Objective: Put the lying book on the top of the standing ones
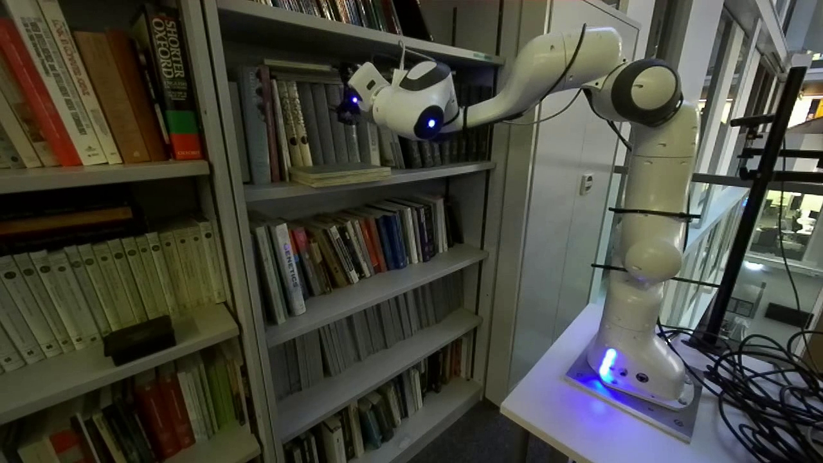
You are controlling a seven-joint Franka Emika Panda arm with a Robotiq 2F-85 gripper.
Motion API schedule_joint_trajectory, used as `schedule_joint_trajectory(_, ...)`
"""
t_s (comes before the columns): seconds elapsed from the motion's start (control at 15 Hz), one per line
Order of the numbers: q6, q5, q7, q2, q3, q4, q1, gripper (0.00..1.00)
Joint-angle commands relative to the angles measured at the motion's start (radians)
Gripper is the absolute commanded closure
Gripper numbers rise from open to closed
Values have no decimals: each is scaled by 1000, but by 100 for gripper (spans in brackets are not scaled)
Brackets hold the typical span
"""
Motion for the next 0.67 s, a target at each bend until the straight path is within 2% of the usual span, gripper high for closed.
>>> schedule_joint_trajectory(0.0,-10,4,44,-142,7,-184,-4,32)
schedule_joint_trajectory(0.27,2,13,42,-209,2,-267,5,63)
schedule_joint_trajectory(0.33,8,20,29,-220,1,-279,7,67)
schedule_joint_trajectory(0.4,31,42,1,-231,-1,-289,9,27)
schedule_joint_trajectory(0.47,51,65,-25,-240,-2,-295,14,32)
schedule_joint_trajectory(0.53,73,97,-49,-249,-3,-300,18,31)
schedule_joint_trajectory(0.6,89,124,-77,-257,-2,-301,20,25)
